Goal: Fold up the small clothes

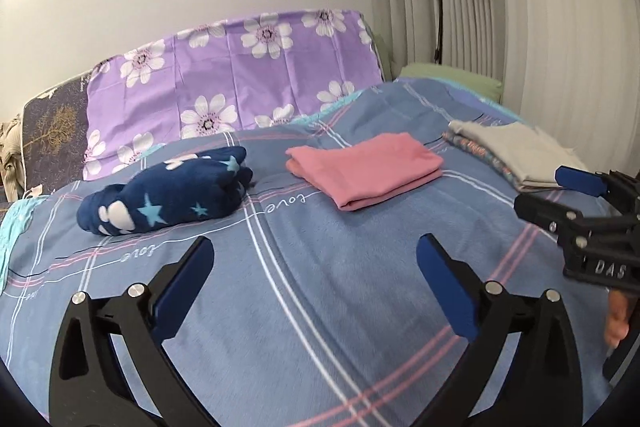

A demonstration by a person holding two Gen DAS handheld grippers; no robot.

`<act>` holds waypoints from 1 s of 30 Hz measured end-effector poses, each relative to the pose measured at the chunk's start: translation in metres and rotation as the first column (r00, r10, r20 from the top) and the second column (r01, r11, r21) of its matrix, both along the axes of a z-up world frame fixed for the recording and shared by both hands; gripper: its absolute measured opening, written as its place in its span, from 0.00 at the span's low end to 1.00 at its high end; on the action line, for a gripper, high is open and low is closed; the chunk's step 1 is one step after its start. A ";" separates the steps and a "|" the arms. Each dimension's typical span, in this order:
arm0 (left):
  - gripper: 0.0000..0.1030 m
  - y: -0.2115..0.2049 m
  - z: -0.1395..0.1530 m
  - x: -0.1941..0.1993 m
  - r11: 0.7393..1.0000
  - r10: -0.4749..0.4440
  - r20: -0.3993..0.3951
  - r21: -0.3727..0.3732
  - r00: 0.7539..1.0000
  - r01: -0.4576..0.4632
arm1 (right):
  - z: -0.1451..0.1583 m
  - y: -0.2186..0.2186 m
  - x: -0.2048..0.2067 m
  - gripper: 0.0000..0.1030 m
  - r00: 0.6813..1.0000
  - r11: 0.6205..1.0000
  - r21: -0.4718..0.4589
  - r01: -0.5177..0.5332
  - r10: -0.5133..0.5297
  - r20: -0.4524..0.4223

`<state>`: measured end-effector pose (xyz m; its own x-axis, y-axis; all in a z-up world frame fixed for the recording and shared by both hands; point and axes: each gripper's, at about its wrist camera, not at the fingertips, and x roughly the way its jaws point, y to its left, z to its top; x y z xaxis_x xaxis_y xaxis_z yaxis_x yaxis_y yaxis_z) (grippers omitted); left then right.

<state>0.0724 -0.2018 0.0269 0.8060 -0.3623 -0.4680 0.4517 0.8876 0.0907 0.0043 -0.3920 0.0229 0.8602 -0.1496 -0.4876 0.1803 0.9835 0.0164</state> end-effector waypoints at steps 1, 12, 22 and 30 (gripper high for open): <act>0.98 0.003 0.002 -0.007 1.000 -0.001 0.006 -0.003 1.000 0.001 | 0.004 0.007 -0.006 0.87 1.000 1.000 -0.008 -0.005 0.005 0.008; 0.99 0.048 0.014 -0.069 0.998 0.021 0.023 -0.053 1.000 -0.020 | 0.021 0.047 -0.049 0.92 1.000 1.000 -0.023 0.003 -0.003 0.020; 0.99 0.063 0.005 -0.093 0.998 0.003 -0.008 -0.063 1.000 -0.003 | 0.020 0.067 -0.067 0.92 1.000 0.999 -0.044 0.010 -0.010 0.009; 0.99 0.064 0.000 -0.104 0.999 -0.011 -0.006 -0.046 1.000 0.011 | 0.017 0.068 -0.075 0.92 1.000 0.999 -0.038 0.023 -0.023 -0.001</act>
